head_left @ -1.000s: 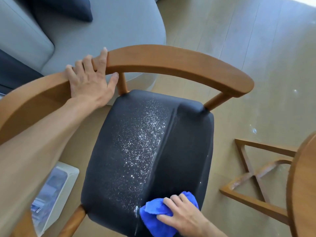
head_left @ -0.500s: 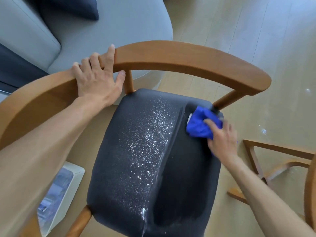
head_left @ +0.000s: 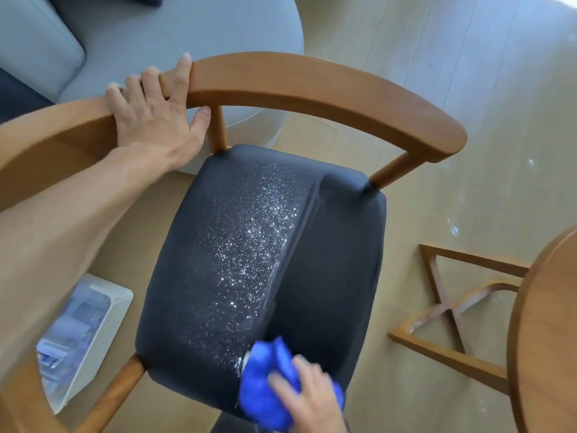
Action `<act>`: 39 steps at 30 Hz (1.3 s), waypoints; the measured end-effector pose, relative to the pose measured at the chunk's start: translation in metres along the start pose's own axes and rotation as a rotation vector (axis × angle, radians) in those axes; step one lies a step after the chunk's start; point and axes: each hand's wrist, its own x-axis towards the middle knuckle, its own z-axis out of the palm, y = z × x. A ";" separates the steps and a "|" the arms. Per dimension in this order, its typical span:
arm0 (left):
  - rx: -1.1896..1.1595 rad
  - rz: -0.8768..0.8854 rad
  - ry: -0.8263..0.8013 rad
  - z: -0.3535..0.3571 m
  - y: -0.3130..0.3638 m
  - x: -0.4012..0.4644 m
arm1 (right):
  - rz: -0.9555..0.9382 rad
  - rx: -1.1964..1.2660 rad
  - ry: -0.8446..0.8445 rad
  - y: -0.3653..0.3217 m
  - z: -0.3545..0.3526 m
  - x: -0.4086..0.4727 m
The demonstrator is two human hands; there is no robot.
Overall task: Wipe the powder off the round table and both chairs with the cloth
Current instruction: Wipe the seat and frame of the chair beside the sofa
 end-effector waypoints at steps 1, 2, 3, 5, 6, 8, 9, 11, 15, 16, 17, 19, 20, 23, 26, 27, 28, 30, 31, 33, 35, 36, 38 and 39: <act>-0.003 -0.002 -0.011 -0.001 0.000 0.000 | -0.046 -0.009 -0.095 -0.004 0.006 -0.010; -0.005 -0.002 -0.015 -0.002 0.001 0.000 | -0.162 -0.059 -0.143 -0.005 0.009 -0.014; -0.006 -0.002 -0.015 -0.003 0.000 0.001 | -0.309 -0.165 -0.142 0.000 0.010 -0.014; -0.011 0.000 -0.025 -0.004 -0.001 0.000 | -0.580 -0.347 -0.116 0.019 -0.005 -0.012; -0.012 0.002 -0.027 -0.004 -0.001 0.000 | -0.664 -0.383 -0.113 0.032 -0.017 -0.007; -0.017 0.005 -0.010 -0.003 0.000 0.000 | -0.732 -0.379 -0.070 0.061 -0.040 0.007; -0.023 0.010 0.009 -0.003 0.000 0.000 | -0.711 -0.358 -0.025 0.076 -0.054 0.017; -0.024 0.016 0.042 -0.001 0.001 0.000 | -0.631 -0.341 0.081 0.104 -0.085 0.043; -0.018 0.021 0.067 0.002 0.002 0.000 | -0.320 -0.328 0.207 0.138 -0.145 0.104; -0.017 0.020 0.071 0.003 0.002 0.000 | -0.243 -0.315 0.216 0.141 -0.153 0.118; -0.015 0.022 0.075 0.003 0.002 0.000 | -0.169 -0.291 0.234 0.141 -0.158 0.128; -0.012 0.026 0.082 0.003 0.003 0.001 | -0.010 -0.209 0.331 0.134 -0.157 0.142; -0.014 0.027 0.083 0.002 0.003 0.001 | 0.100 -0.157 0.386 0.126 -0.150 0.146; -0.013 0.025 0.083 0.003 0.001 0.000 | 0.391 -0.004 0.510 0.096 -0.124 0.139; -0.014 0.019 0.076 0.004 0.002 -0.001 | 0.242 -0.056 0.501 0.069 -0.089 0.098; -0.014 0.016 0.072 0.003 0.002 -0.001 | 0.152 -0.079 0.453 0.058 -0.072 0.076; -0.019 0.014 0.067 0.002 0.002 -0.002 | 0.063 -0.085 0.375 0.046 -0.052 0.049; -0.033 0.009 0.057 0.001 0.002 -0.002 | -0.104 -0.087 0.154 0.025 -0.013 -0.001; -0.038 0.008 0.050 0.000 0.003 -0.002 | -0.188 -0.119 0.066 0.020 0.001 -0.017; -0.042 0.013 0.043 -0.001 0.003 -0.003 | -0.409 -0.209 -0.035 0.026 0.011 -0.026; -0.035 0.018 0.046 -0.001 0.002 -0.003 | -0.568 -0.307 -0.070 0.040 -0.003 -0.012; -0.034 0.020 0.049 -0.001 0.002 -0.003 | -0.621 -0.325 -0.065 0.046 -0.016 0.002; -0.031 0.017 0.061 0.000 0.003 -0.003 | -0.634 -0.320 -0.013 0.059 -0.046 0.038; -0.029 0.011 0.066 0.000 0.003 -0.002 | -0.600 -0.314 0.014 0.065 -0.062 0.057</act>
